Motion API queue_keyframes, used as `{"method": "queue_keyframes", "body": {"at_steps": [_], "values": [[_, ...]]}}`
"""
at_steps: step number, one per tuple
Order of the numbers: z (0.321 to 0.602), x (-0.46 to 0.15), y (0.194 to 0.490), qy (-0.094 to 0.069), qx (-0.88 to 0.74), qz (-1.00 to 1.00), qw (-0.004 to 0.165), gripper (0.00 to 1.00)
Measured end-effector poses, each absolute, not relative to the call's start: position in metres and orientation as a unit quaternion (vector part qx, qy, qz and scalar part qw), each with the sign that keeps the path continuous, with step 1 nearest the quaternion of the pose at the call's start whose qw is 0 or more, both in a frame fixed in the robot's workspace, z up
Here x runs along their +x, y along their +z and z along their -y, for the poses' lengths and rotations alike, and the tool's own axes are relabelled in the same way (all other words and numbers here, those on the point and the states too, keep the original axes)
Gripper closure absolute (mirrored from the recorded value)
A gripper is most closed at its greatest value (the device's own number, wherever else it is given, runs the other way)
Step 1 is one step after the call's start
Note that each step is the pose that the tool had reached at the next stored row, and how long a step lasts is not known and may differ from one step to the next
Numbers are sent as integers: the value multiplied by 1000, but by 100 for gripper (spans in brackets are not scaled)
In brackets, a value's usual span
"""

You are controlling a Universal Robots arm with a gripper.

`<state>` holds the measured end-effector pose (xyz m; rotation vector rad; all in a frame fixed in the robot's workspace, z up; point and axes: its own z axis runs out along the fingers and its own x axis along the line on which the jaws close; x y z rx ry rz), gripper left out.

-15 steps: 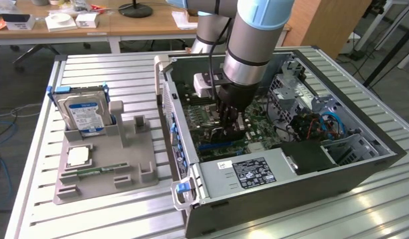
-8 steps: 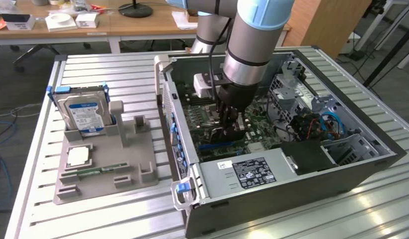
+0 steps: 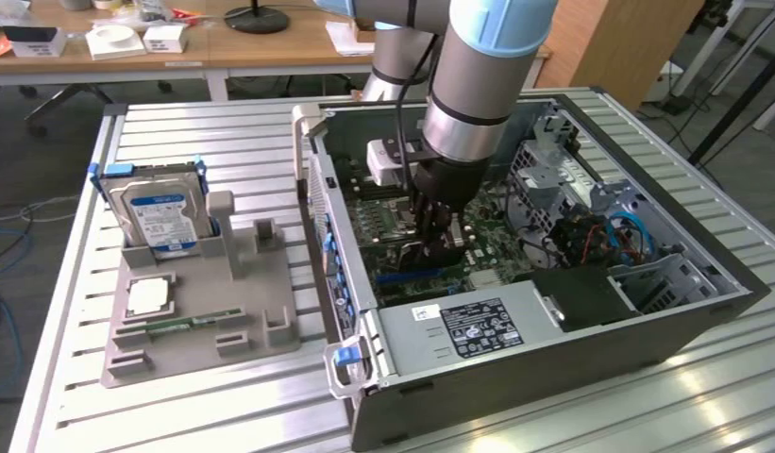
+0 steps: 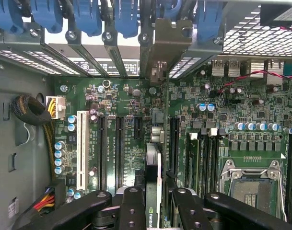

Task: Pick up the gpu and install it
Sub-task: 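Insert the gpu into the slot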

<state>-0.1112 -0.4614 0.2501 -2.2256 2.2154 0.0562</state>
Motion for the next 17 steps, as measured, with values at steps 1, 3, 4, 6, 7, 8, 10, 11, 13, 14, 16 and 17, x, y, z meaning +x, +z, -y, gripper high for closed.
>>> {"method": "queue_keyframes", "body": {"at_steps": [1,3,4,6,7,8,10,11,13,14,16,17], "values": [[461,-111,250,18,-709,-705,0,73],[461,-112,250,18,-709,-705,0,73],[461,-112,250,18,-709,-705,0,73],[461,-112,250,18,-709,-705,0,73],[461,-112,250,18,-709,-705,0,73],[461,-112,250,18,-709,-705,0,73],[461,-112,250,18,-709,-705,0,73],[461,-112,250,18,-709,-705,0,73],[461,-112,250,18,-709,-705,0,73],[461,-112,250,18,-709,-705,0,73],[461,-112,250,18,-709,-705,0,73],[461,-112,250,18,-709,-705,0,73]]}}
